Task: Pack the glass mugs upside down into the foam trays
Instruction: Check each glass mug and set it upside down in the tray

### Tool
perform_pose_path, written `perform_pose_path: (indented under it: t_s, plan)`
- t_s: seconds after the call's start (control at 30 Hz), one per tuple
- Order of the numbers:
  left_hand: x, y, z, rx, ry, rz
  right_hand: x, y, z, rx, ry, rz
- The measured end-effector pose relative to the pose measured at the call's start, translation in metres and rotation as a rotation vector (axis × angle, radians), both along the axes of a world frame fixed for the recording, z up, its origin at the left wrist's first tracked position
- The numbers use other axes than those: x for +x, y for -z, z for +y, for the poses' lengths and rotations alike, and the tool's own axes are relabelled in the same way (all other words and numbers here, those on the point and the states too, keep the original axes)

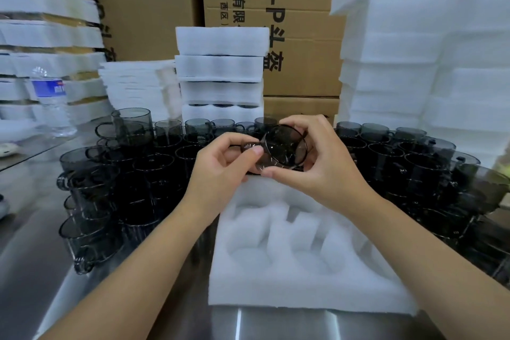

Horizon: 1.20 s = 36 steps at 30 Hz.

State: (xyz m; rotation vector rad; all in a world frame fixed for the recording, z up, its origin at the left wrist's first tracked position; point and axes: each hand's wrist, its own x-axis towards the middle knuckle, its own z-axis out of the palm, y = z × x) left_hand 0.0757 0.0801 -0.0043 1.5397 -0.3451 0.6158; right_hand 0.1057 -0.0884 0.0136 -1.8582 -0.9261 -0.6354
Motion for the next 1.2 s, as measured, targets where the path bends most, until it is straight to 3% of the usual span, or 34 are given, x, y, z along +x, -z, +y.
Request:
perform_pose_path:
  t_s: [0.23,0.5,0.6,0.73,0.97,1.2]
  plan:
    - [0.000,0.003,-0.003,0.041,0.049,-0.011,-0.001,0.000,-0.003,-0.072,-0.024,0.026]
    - [0.000,0.004,0.000,0.002,0.139,0.175,-0.002,-0.010,-0.015,-0.221,-0.001,-0.001]
    - [-0.002,0.001,0.000,0.080,0.183,0.222,-0.004,-0.012,-0.019,-0.258,0.006,0.002]
    - [-0.007,-0.005,0.006,0.167,0.143,0.214,-0.005,-0.013,-0.019,-0.243,0.000,0.110]
    - [-0.010,-0.010,0.010,0.071,0.156,0.173,-0.005,-0.008,-0.011,-0.169,-0.221,0.350]
    - [-0.008,-0.008,0.017,0.322,0.148,0.232,-0.001,0.004,-0.005,-0.350,-0.326,0.462]
